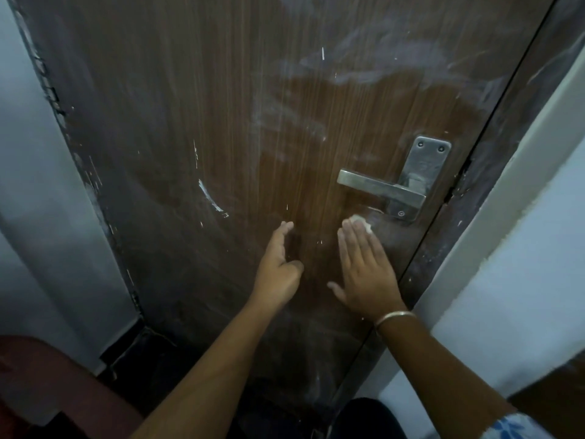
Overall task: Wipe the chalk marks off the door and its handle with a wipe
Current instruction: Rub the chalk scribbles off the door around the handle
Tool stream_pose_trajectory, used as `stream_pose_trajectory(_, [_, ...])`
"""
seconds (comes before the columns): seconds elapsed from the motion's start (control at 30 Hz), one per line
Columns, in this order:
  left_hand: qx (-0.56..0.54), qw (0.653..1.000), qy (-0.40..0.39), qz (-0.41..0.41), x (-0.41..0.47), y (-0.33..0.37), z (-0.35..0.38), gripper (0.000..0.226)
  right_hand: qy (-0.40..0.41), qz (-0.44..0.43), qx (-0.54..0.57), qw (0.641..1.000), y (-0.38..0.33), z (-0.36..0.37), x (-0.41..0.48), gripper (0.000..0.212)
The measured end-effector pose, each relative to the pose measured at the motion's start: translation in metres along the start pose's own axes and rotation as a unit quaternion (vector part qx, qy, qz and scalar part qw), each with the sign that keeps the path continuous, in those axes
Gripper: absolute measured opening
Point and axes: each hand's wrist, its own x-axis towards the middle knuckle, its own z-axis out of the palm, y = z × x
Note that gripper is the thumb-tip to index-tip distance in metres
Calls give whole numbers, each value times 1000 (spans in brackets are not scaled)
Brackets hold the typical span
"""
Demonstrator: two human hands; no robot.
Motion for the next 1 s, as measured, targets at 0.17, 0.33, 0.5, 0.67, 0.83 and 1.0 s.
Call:
stream_pose_trajectory(0.17, [-4,1000,0,-7,-2,-5,-4,71,35,58,-15,998,-1,-8,-1,97])
stream_pose_trajectory(0.33, [-13,1000,-10,-8,-2,-4,1,71,75,164,39,983,6,-25,41,103])
stream_pose_trajectory(0.5, [-9,1000,-2,3,-3,-2,-4,71,40,128,40,990,-10,9,-2,100])
stream_pose_trajectory(0.67, [-9,1000,-5,1,-7,-2,-8,70,51,116,24,992,-11,16,-9,98])
stream_pose_trajectory(0.83, [-9,1000,-26,-1,-9,-2,3,71,100,126,-18,987,6,-2,23,85])
stream_pose_trajectory(1.0, [-8,1000,-21,-9,-6,-6,11,71,137,103,-25,985,16,-2,25,68])
